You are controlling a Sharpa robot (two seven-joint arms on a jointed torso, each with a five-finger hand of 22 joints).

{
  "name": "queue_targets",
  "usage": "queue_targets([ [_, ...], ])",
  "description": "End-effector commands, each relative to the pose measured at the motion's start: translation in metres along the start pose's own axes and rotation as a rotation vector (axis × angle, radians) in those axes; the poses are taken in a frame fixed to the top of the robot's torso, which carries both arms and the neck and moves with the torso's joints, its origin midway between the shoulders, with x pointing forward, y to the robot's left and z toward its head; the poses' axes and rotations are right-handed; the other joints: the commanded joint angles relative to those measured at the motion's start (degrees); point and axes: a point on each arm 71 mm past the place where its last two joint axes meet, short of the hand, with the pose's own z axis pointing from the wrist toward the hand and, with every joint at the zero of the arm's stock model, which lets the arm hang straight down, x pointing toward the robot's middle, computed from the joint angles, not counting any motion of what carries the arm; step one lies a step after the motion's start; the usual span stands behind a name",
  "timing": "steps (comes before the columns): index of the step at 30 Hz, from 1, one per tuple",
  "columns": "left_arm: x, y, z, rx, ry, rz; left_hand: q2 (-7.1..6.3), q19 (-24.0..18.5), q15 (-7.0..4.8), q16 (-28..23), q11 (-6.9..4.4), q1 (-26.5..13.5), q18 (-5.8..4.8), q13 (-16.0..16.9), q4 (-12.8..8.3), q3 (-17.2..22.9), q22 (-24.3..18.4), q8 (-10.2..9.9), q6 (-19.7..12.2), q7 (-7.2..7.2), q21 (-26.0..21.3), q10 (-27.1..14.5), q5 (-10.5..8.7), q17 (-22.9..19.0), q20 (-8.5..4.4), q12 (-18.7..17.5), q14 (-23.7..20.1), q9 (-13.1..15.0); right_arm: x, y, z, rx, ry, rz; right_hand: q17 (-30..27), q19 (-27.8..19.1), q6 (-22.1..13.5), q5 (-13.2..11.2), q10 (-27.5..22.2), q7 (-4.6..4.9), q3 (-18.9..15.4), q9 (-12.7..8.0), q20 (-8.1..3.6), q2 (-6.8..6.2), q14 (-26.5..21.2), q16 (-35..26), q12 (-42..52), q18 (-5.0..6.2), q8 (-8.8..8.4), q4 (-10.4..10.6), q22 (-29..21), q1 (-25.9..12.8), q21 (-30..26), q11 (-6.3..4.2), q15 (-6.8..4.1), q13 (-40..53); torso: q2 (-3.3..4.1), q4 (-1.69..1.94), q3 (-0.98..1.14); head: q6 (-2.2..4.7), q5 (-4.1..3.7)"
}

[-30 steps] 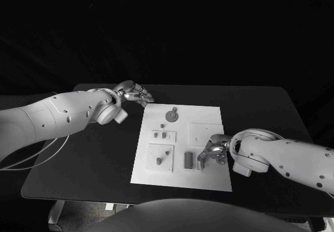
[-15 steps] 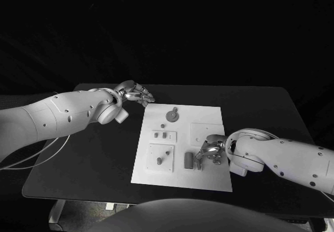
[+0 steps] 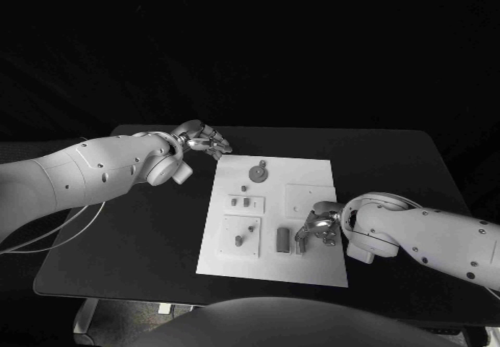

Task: Assemble the parts on the task board

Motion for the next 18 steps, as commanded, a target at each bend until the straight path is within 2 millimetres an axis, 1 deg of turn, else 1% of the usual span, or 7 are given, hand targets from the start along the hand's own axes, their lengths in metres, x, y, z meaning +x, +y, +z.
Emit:
queue_targets([
  [1,0.0011,-0.0018,0.0003,0.009,0.008,0.0,0.09,-0.3,0.35,-0.3,-0.1,-0.4,1.19,-0.1,0.4,0.1,0.1,0.3,0.4,0.03,-0.4,0.4,-0.29,0.1,0.24,-0.4,-0.2,-0.1,0.002,-0.0026,0.0001,0.012,0.003,-0.027,0.0,0.1,0.2,0.2,0.0,0.25,0.4,0.0,-0.18,0.68,0.2,-0.2,-0.2,2.24,0.04,0.0,0.0,0.1,0.2,0.04,-0.15,0.0,0.01,-0.01,0.01,0.0,0.03],
  [10,0.0011,-0.0018,0.0003,0.01,0.009,0.0,0.08,-0.3,0.35,-0.4,-0.11,-0.3,1.2,-0.1,0.4,0.1,0.1,0.3,0.4,0.03,-0.4,0.4,-0.29,0.1,0.24,-0.4,-0.2,-0.1,0.0027,-0.0025,0.0006,0.016,0.008,-0.029,0.0,0.1,0.2,0.1,0.0,0.26,0.4,0.0,-0.17,0.64,0.2,-0.2,-0.2,2.24,0.04,0.0,0.0,-0.1,0.2,0.05,-0.17,-0.1,0.0,0.0,0.0,0.0,0.04],
  [18,0.0012,-0.0018,0.0003,0.009,0.01,-0.001,0.09,-0.3,0.35,-0.4,-0.11,-0.3,1.2,-0.1,0.4,0.1,0.1,0.3,0.4,0.02,-0.4,0.4,-0.29,0.1,0.24,-0.4,-0.2,-0.1,0.0047,-0.0001,0.0044,0.014,0.013,-0.022,0.0,0.2,0.2,-1.0,-0.2,0.29,0.3,-0.1,-0.14,0.31,0.1,-0.2,-0.3,2.24,-0.01,0.3,-0.1,-1.1,0.1,0.09,-0.28,-0.2,0.03,0.04,0.0,0.0,0.09],
])
